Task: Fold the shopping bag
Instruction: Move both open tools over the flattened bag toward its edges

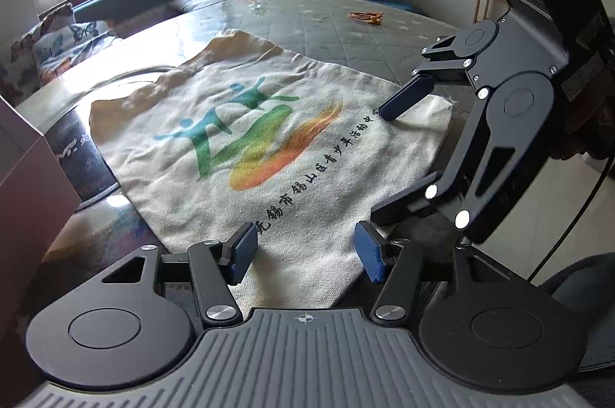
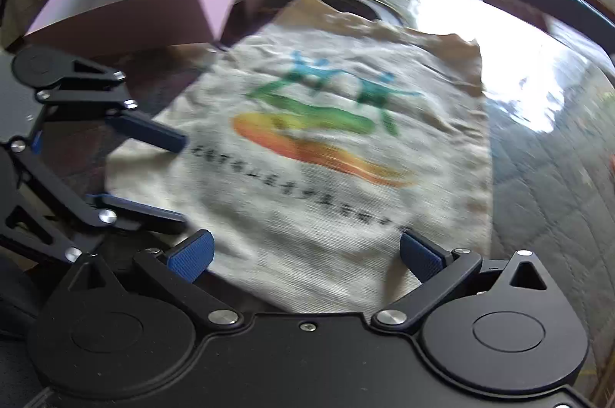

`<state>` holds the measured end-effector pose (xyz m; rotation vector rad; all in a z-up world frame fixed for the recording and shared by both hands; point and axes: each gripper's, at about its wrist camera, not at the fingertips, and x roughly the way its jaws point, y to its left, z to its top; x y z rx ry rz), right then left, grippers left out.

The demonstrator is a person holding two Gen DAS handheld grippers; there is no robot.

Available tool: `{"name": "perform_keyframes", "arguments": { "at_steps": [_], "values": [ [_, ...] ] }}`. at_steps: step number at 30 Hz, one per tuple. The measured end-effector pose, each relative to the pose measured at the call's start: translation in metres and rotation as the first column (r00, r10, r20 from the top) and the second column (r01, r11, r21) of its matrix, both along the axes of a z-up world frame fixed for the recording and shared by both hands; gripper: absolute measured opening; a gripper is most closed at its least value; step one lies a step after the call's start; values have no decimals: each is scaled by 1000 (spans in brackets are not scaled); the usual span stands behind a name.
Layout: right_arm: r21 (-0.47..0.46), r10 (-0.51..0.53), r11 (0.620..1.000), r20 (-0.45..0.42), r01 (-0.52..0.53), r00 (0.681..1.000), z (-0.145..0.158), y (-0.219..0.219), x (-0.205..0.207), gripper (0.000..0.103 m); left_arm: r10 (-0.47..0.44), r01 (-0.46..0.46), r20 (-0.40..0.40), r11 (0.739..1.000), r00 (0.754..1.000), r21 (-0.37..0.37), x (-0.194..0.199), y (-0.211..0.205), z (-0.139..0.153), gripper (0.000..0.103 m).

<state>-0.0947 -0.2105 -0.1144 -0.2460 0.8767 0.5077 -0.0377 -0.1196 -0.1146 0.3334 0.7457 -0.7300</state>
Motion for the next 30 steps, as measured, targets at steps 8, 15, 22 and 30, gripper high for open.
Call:
{"name": "perform_keyframes", "arguments": {
  "at_steps": [8,15,22,30],
  "values": [
    [2,-96,995,-30,96,995,2,-28,2,103,41,-41,-21,999,999,-9,-2,12,5,56],
    [19,-59,998,14,59,998,-1,0,2,103,44,-44,4,999,999,9,4,-5,2,55],
    [12,-77,997,22,77,997,-1,-14,3,103,78,-78,-9,997,997,7,9,15,1,56],
    [22,-211,977,-10,211,977,0,-65,-4,103,73,-73,21,997,997,22,1,21,1,56]
  ]
}}
